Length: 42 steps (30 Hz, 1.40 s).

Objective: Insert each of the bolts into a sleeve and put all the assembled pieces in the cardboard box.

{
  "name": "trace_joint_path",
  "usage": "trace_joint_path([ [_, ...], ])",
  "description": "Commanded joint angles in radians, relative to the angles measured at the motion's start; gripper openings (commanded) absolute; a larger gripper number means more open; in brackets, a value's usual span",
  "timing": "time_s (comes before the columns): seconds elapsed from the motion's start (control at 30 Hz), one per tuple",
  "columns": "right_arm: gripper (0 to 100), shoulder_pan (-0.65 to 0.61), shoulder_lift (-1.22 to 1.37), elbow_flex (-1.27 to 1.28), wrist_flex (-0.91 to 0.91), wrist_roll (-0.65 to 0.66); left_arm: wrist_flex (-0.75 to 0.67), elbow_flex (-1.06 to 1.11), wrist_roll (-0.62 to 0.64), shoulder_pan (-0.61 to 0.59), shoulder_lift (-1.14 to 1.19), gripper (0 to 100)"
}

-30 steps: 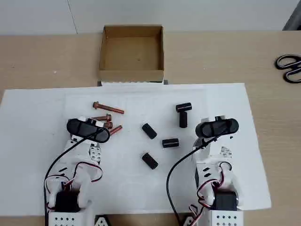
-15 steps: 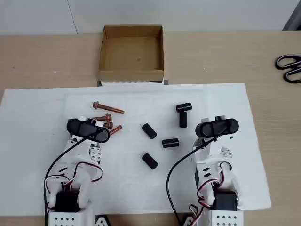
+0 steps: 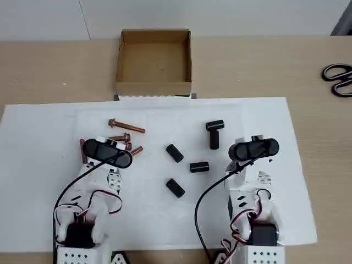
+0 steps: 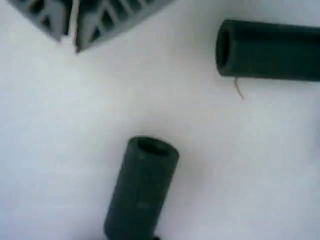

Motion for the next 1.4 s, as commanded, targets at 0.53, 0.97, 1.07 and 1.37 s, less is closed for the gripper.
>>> trace_joint_path([
  [0.53,0.4,0.024,0.179,-0.520,0.205,-0.101,0.233,-0.417,0.244,-0.046,0.184,1],
  [0.97,0.4,-0.082,1.072,-1.257,0.455,-0.095,0.229,-0.920,0.249,-0.041,0.839,1],
  [1.07,0.4,-0.101,1.213,-1.349,0.469,-0.095,0.212,-0.934,0.249,-0.040,0.950,1],
  [1.37,0.4,-0.188,1.515,-1.475,0.526,-0.095,0.084,-0.914,0.241,-0.040,1.300,1],
])
